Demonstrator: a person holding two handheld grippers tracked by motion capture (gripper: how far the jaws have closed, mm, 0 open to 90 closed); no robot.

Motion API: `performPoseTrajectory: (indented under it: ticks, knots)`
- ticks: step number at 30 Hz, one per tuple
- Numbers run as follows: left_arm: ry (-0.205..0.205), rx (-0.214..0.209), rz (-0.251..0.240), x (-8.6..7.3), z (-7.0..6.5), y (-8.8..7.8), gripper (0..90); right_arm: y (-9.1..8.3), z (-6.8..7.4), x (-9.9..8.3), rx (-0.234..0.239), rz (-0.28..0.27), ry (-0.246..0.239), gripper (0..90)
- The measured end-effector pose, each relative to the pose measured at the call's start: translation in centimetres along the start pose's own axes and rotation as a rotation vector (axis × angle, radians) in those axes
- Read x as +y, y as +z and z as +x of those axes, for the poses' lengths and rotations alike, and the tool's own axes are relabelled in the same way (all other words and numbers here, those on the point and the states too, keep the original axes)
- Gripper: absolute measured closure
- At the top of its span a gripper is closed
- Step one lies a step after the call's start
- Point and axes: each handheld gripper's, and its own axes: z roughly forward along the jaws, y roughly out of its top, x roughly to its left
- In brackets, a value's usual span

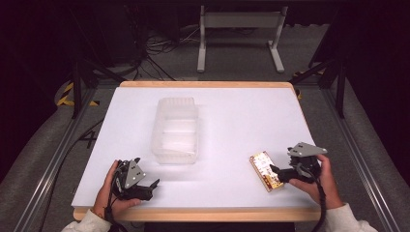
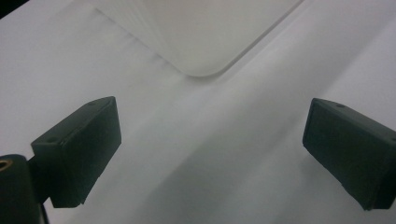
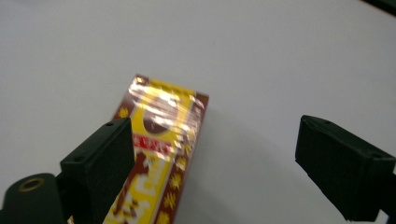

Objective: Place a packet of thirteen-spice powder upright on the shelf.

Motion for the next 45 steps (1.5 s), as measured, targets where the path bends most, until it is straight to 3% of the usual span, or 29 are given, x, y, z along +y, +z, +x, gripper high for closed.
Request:
performPoseTrajectory:
  ticks: [2,4,7,13,17,23,27,30,31,40,45]
  knots:
    - [0.002,0.000,0.005,0.0,-0.1,0.1,4.9,-0.5,-0.7,-1.6,0.027,0.017,0.022,12.0]
    - [0.006,-0.003,0.007,-0.1,-0.1,0.0,4.9,-0.9,-0.9,-2.4,0.016,0.033,0.013,11.8]
    - [0.001,-0.003,-0.005,-0.3,-0.2,-0.4,4.9,-1.4,-1.4,-3.0,0.020,0.030,0.043,12.2]
    - [-0.005,0.001,0.002,-0.7,0.0,-0.6,4.9,-1.2,-2.0,-2.5,0.026,0.016,0.084,13.5]
    - [0.002,0.002,0.011,-0.6,-0.2,-0.6,4.9,-0.7,-2.1,-2.3,0.057,0.030,0.127,15.1]
    - [0.002,-0.001,0.013,-0.6,-0.3,-0.4,4.9,-0.3,-1.6,-2.0,0.088,0.050,0.135,16.7]
    - [0.005,-0.002,0.017,-0.6,-0.2,-0.4,4.9,0.2,-1.5,-1.4,0.083,0.086,0.137,18.2]
    - [0.012,-0.003,0.026,-0.6,-0.2,-0.3,4.9,1.0,-1.7,-0.6,0.103,0.155,0.204,18.5]
    - [0.013,-0.005,0.025,-0.6,-0.2,-0.3,4.9,1.2,-1.7,-0.3,0.108,0.166,0.206,18.5]
    - [0.018,-0.008,0.033,-0.7,-0.3,-0.3,5.0,3.4,-0.7,2.6,0.121,0.251,0.176,19.1]
    - [0.032,-0.011,0.039,-0.6,-0.4,-0.1,5.0,4.2,-0.6,3.5,0.135,0.282,0.186,19.0]
